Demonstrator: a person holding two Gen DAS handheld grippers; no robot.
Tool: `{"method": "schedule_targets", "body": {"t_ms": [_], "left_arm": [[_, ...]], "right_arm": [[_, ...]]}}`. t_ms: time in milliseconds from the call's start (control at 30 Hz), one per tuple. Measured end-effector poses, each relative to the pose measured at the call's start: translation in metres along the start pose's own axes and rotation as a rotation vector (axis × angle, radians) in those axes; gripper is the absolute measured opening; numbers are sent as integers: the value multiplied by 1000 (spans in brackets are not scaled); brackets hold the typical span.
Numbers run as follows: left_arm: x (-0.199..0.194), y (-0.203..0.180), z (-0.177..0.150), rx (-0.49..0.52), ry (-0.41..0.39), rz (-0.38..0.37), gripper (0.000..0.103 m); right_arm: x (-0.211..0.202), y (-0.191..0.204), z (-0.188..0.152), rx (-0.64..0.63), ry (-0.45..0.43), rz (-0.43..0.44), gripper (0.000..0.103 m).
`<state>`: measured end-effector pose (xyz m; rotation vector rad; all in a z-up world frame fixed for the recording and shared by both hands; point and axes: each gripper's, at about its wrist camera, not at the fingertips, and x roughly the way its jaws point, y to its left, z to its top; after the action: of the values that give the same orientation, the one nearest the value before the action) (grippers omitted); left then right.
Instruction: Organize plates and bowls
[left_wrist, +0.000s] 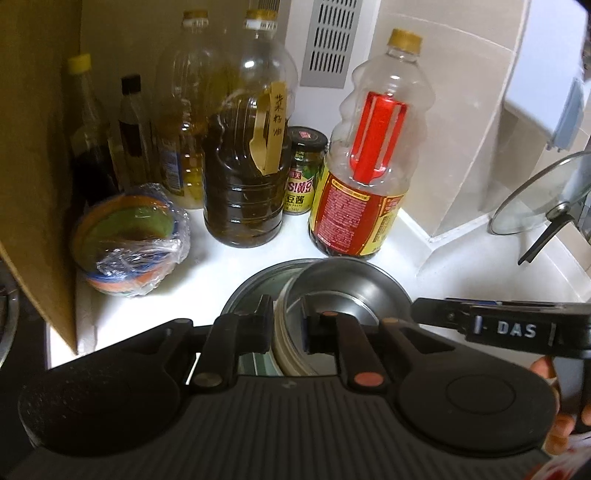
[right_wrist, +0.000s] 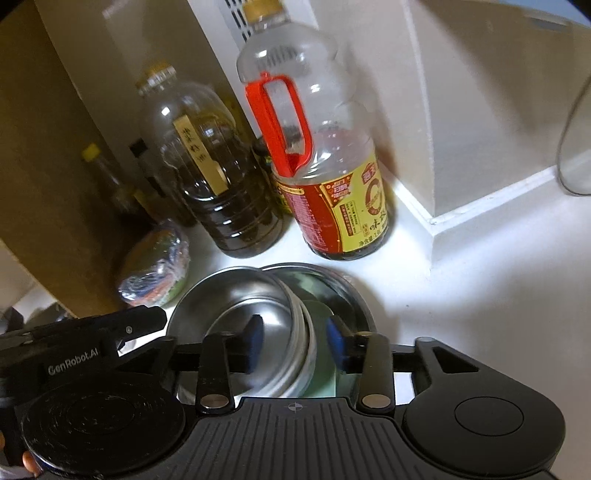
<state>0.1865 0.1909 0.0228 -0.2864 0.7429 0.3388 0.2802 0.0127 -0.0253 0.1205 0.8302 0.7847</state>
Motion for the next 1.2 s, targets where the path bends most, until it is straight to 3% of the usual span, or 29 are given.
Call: {"method": "schedule_targets", "body": {"t_ms": [300, 533, 667, 867, 1200], "left_arm": [[-41, -32, -43, 41, -40, 67, 22], [-70, -52, -80, 49, -38, 94, 33], [-84, -58, -95, 40, -30, 105, 34], [-105, -58, -115, 20, -15, 52, 34], [-132, -49, -152, 66, 43, 35, 33]], "right_arm": [[-54, -10, -51, -43, -82, 14, 44], [-77, -12, -91, -106, -72, -11, 45], [-88, -14, -113, -130, -73, -7, 45], [-102, -8, -137, -140, -76, -22, 45], [-120, 13, -180, -70, -48, -64, 45]]}}
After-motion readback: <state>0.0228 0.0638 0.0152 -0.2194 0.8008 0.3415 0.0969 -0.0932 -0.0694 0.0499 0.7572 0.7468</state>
